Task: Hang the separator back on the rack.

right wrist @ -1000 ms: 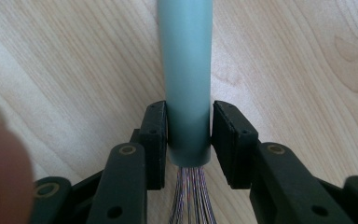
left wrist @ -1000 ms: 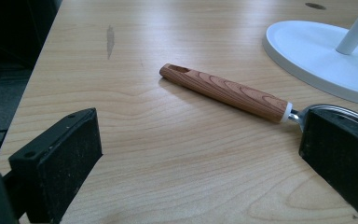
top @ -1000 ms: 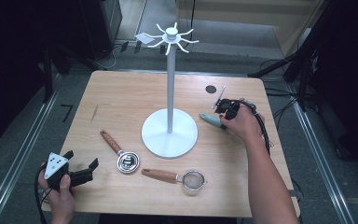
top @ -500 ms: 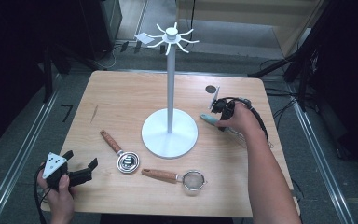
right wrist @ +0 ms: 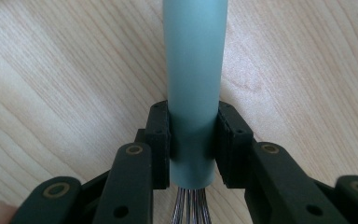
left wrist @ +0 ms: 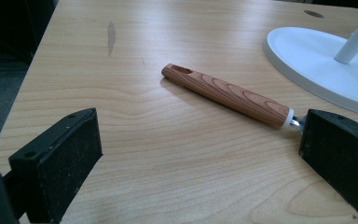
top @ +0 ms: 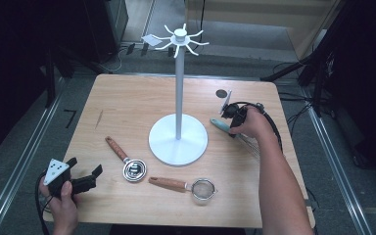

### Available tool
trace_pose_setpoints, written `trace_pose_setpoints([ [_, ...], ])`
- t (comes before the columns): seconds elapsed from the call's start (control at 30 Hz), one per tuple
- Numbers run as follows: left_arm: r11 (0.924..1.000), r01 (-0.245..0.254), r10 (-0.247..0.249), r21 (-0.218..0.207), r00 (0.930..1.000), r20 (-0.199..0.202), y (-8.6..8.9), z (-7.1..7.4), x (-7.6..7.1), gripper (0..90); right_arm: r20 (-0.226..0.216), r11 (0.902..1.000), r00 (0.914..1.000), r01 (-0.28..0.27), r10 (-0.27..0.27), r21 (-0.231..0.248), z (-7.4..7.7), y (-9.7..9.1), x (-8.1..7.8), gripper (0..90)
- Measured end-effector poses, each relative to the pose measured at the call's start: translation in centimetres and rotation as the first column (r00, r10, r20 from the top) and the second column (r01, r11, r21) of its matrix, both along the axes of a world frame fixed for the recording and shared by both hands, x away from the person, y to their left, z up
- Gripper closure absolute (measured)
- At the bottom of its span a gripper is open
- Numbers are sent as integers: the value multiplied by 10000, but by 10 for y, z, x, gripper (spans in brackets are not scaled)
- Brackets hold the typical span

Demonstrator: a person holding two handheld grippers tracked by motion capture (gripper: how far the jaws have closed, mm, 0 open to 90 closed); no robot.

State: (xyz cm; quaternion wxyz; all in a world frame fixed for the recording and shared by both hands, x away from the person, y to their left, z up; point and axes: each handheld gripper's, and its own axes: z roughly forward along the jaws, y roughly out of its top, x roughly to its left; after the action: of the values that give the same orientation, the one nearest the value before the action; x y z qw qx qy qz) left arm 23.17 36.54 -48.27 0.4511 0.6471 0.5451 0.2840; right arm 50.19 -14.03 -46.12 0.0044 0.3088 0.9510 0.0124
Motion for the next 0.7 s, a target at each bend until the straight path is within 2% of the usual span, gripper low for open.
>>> trace_pose_setpoints([
  [0.03, 10000, 0, 0, 0, 10000, 0, 0, 0, 0, 0, 0, 10000, 10000, 0, 0, 0, 0, 0, 0, 711],
  [0.07, 10000, 16, -16, 3, 10000, 4, 0, 0, 0, 0, 23, 9997, 9997, 234, -234, 43, 0, 0, 0, 712],
  [0.17, 10000, 1, -1, -6, 10000, -4, 0, 0, 0, 0, 339, 9958, 9964, 758, -776, 505, 0, -3, -3, 713],
  [0.23, 10000, 4, -4, 3, 10000, -2, 0, 0, 0, 0, 494, 9955, 9959, 723, -754, 610, 0, -5, -6, 713],
  [0.33, 10000, -40, 41, 72, 10000, -50, -1, 0, 0, 0, 1058, 9949, 9903, 840, -895, 552, 5, -5, -11, 713],
  [0.4, 10000, -42, 42, 70, 10000, -46, -1, 0, 0, 0, 1176, 9950, 9894, 782, -850, 614, 8, -5, -12, 713],
  [0.53, 9999, -100, 100, 96, 9999, 7, -1, 0, -1, 0, 1723, 9888, 9817, 579, -814, 1373, 25, -8, -20, 713],
  [0.63, 9999, -107, 107, 113, 9999, 34, -1, 0, -1, 0, 2110, 9732, 9717, 583, -1064, 2224, 36, -11, -26, 713],
  [0.67, 9999, -83, 82, 149, 10000, 57, -1, 0, -1, 0, 2110, 9732, 9717, 583, -1064, 2224, 36, -11, -26, 713],
  [0.7, 9998, -92, 91, 160, 9999, 81, -1, 0, -1, 0, 2171, 9674, 9698, 560, -1116, 2468, 38, -12, -28, 713],
])
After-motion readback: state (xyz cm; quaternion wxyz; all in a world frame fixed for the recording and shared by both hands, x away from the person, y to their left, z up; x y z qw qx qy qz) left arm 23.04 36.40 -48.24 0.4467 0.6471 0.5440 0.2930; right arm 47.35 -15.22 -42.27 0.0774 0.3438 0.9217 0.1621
